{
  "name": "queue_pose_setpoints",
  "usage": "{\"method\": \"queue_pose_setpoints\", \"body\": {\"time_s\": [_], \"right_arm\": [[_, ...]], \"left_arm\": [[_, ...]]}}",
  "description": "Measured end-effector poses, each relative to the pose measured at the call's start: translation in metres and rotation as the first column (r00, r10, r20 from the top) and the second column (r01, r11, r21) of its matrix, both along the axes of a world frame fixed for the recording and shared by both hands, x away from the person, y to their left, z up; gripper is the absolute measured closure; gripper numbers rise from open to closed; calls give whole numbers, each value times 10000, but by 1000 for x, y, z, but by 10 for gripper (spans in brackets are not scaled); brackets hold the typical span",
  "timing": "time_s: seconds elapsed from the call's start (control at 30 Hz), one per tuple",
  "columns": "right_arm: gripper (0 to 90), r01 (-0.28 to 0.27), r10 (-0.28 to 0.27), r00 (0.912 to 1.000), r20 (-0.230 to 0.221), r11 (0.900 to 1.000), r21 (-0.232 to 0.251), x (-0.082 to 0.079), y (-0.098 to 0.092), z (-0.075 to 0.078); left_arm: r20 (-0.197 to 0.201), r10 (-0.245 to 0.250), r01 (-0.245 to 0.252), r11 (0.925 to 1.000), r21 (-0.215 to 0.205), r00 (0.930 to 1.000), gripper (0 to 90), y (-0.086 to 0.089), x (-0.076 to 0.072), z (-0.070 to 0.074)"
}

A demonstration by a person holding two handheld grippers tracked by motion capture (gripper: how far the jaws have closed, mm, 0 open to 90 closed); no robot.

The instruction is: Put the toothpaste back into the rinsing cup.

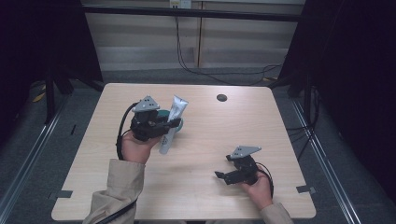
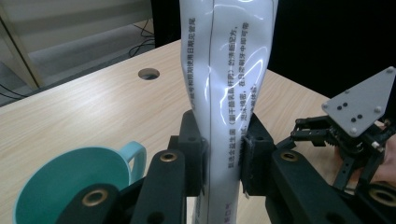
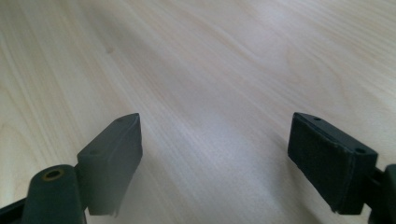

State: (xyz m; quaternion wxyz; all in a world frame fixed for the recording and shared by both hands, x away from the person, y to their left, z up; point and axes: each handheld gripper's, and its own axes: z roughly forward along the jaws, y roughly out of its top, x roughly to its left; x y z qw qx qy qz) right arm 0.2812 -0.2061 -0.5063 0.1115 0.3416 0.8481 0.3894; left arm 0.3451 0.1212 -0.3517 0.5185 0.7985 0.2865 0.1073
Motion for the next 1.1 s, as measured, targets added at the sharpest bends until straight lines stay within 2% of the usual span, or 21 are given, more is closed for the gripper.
{"method": "queue_pose_setpoints", "body": {"time_s": [0.3, 0.6, 1.1], "right_arm": [[173, 19, -19, 10000, 69, 10000, -54, -1, -1, -1], [170, -101, 116, 9994, 316, 9989, -450, -2, 3, -4], [166, -24, 37, 9996, 286, 9990, -439, -3, 3, -4]], "left_arm": [[2, 191, -191, 9997, -170, 9998, 746, 3, 7, 1], [59, 374, -372, 9990, -238, 9993, 746, 6, 16, 12], [28, 607, -605, 9975, -353, 9982, 745, 5, 30, 19]]}}
